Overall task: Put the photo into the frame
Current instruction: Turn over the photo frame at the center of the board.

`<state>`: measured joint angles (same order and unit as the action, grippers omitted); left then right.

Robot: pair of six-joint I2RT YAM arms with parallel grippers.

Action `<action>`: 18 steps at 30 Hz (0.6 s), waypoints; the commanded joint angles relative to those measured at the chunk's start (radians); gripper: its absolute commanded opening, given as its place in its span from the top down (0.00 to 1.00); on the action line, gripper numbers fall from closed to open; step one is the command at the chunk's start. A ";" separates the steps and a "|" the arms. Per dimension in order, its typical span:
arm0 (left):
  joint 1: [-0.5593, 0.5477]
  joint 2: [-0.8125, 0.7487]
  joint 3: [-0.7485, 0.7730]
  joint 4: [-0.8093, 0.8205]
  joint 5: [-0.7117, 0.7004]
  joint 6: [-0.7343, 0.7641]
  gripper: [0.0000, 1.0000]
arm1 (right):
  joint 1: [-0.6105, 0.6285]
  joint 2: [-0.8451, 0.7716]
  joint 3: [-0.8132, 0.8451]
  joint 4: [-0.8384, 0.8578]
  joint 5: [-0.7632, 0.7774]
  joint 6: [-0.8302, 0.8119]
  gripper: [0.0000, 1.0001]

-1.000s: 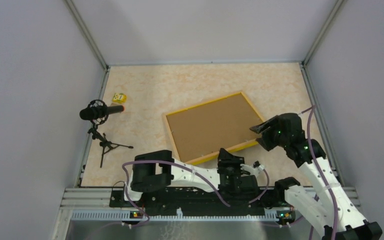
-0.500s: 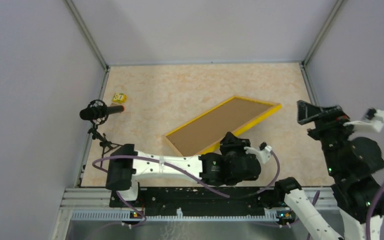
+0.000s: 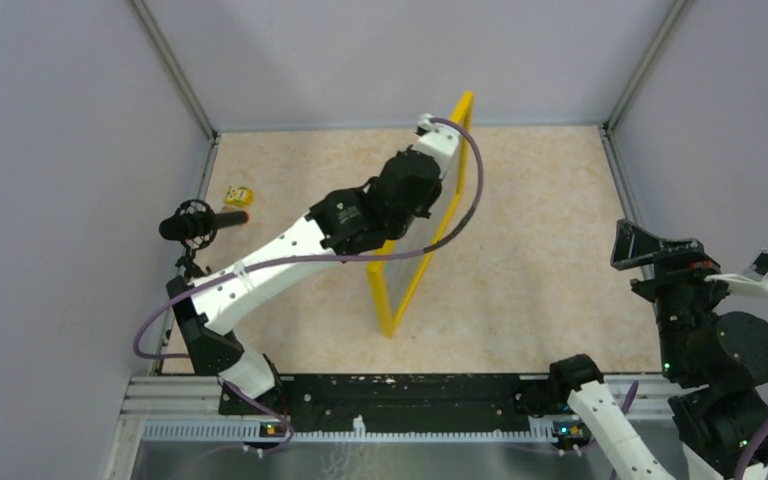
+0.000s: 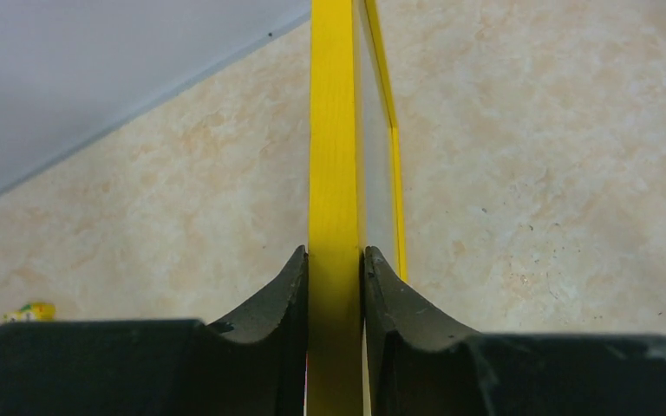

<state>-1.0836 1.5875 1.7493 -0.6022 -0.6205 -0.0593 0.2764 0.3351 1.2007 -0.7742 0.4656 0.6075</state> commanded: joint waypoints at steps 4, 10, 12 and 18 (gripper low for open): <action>0.240 -0.105 -0.120 -0.063 0.312 -0.245 1.00 | -0.005 0.027 -0.048 0.017 -0.025 -0.011 0.06; 0.485 -0.177 -0.338 0.113 0.598 -0.384 1.00 | -0.005 0.039 -0.084 0.023 -0.056 -0.001 0.06; 0.535 -0.193 -0.409 0.177 0.683 -0.422 1.00 | -0.005 0.046 -0.098 0.026 -0.074 0.001 0.06; 0.611 -0.233 -0.619 0.384 0.771 -0.596 1.00 | -0.005 0.095 -0.192 0.064 -0.223 0.004 0.06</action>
<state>-0.4820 1.3792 1.2568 -0.3756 -0.0029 -0.5282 0.2764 0.3706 1.0649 -0.7551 0.3698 0.6121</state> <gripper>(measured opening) 0.299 0.939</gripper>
